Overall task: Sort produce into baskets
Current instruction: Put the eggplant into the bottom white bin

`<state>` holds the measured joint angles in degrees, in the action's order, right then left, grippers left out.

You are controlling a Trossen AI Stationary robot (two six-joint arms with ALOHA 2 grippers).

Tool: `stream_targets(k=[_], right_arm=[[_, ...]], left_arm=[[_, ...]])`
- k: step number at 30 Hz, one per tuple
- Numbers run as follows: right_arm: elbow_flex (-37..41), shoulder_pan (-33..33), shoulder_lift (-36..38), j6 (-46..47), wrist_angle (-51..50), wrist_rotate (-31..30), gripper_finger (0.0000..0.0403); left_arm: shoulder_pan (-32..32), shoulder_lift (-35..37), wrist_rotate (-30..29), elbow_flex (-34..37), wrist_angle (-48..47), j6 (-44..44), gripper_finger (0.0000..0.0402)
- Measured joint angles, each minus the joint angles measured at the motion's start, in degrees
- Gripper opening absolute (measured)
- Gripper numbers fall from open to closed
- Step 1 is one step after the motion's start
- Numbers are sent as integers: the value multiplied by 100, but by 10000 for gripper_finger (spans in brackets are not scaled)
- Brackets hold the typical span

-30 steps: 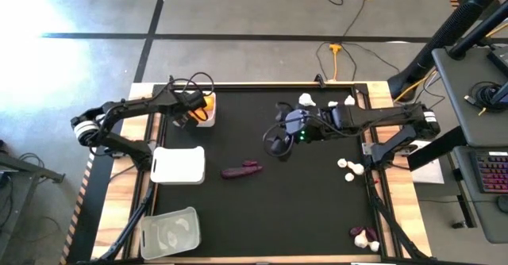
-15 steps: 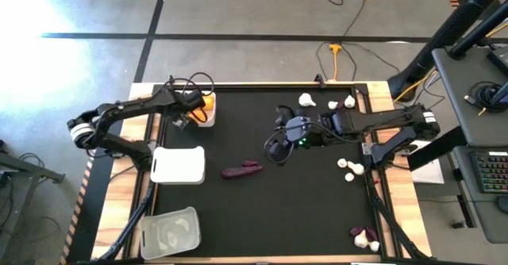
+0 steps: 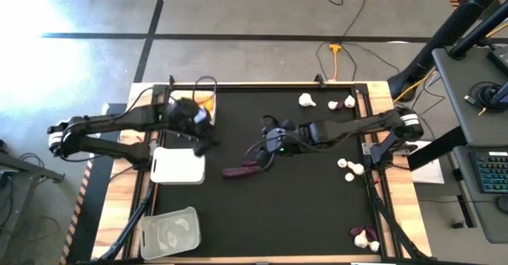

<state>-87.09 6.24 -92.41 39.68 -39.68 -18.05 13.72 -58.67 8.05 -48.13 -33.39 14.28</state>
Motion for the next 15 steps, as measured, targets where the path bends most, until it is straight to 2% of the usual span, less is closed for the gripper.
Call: stream_targets(k=[5, 9, 13, 15], right_arm=[[-42, -53, -396, -189, 78, -56, 300], [-52, -76, -652, -49, 338, -154, 294], [-52, -78, -812, -72, 547, -150, 288], [-52, -87, -835, -43, 590, -150, 286]], left_arm=[[-1267, -134, -378, 259, 104, -428, 304], [-2150, -337, -463, 707, 854, -621, 304], [-2489, -631, -978, 1065, 1545, -201, 304], [-2486, -789, -1024, 1177, 1897, -117, 304]])
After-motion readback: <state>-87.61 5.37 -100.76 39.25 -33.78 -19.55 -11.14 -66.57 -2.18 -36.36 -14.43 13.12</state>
